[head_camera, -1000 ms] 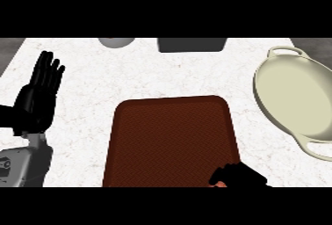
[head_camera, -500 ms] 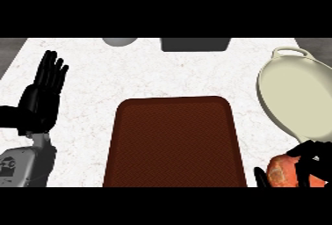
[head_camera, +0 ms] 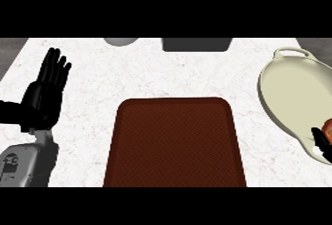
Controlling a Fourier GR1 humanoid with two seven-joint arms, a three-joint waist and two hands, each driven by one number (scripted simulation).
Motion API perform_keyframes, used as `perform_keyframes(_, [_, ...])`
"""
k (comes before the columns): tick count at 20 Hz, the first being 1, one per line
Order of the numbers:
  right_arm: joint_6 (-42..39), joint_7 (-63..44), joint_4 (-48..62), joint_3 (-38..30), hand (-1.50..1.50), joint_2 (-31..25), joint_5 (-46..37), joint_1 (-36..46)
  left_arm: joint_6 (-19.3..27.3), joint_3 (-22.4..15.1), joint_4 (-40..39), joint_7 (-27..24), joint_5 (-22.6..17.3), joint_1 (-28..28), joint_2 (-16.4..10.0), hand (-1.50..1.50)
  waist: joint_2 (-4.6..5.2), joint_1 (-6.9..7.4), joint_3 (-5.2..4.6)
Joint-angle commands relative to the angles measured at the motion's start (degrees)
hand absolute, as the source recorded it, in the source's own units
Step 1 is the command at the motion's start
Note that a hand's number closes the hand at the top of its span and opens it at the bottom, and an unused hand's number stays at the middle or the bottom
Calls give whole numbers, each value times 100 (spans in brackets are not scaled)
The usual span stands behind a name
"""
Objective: Pick the squash from the tray and place it in the pot
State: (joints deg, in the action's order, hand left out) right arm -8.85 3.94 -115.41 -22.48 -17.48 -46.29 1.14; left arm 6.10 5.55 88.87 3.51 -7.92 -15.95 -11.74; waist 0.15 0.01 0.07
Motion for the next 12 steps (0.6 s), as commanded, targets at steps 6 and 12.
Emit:
perform_keyframes(6, [388, 1804, 3295, -954, 150, -1218, 785, 1123, -32, -52, 384, 44, 29, 281, 74, 0, -6, 54, -3])
perform_keyframes(12, [1194, 2566, 5386, -674, 150, -1470, 381, 1988, -62, 52, 392, 255, 22, 31, -43, 0, 0, 78, -2])
